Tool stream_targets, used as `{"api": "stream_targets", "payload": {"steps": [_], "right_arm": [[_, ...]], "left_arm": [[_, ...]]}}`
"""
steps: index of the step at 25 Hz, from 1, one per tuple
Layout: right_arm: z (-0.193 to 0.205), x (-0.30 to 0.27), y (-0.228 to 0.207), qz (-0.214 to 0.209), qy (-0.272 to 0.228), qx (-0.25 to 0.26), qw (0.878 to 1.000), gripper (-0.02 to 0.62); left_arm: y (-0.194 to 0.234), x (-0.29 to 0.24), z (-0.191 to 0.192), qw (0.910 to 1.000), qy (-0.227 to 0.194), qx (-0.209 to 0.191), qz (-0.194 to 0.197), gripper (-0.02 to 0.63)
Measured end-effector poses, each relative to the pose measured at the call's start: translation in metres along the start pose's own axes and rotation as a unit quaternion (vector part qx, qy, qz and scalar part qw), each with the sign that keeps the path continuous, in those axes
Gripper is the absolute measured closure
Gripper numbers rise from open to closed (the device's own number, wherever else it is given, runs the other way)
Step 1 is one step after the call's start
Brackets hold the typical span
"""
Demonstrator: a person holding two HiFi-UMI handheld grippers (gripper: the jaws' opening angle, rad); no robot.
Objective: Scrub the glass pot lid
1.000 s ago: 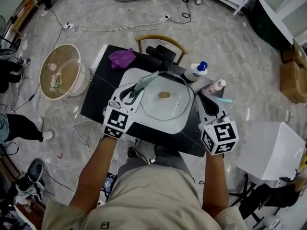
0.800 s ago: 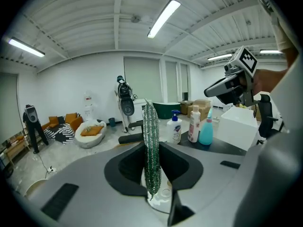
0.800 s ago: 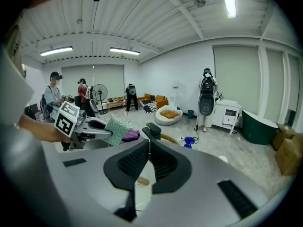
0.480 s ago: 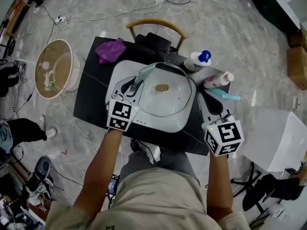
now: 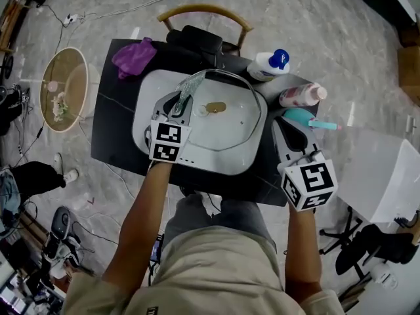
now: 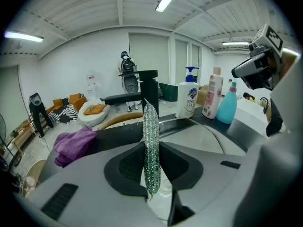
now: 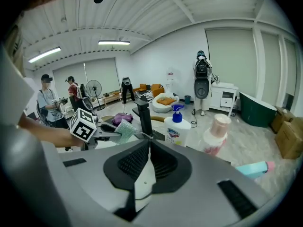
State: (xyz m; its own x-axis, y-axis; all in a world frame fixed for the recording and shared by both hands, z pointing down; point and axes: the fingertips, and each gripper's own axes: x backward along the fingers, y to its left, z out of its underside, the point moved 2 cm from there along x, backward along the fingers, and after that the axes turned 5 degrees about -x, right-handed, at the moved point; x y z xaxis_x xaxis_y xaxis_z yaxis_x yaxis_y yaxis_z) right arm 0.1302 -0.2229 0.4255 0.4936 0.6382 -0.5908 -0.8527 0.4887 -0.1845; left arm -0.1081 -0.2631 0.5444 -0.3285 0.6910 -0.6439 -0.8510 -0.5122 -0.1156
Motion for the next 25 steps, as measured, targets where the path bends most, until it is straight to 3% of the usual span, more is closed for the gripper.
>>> {"api": "stream_targets", "payload": {"steps": [10, 17, 25], "right_arm": [[0.020, -0.005, -0.021, 0.004, 0.011, -0.014, 1.000, 0.568], [0.030, -0.001, -0.030, 0.011, 0.014, -0.024, 1.000, 0.568], [0.038, 0.004, -0.039, 0.020, 0.013, -0.035, 0.999, 0.568]], "left_arm": [[-0.016, -0.031, 0.014, 0.9996, 0.029, 0.000, -0.007, 0.515], [-0.045, -0.047, 0.011, 0.9992, 0.027, 0.005, 0.028, 0.514], [-0.110, -0.064, -0.009, 0.9958, 0.014, -0.014, 0.089, 0.515]]}}
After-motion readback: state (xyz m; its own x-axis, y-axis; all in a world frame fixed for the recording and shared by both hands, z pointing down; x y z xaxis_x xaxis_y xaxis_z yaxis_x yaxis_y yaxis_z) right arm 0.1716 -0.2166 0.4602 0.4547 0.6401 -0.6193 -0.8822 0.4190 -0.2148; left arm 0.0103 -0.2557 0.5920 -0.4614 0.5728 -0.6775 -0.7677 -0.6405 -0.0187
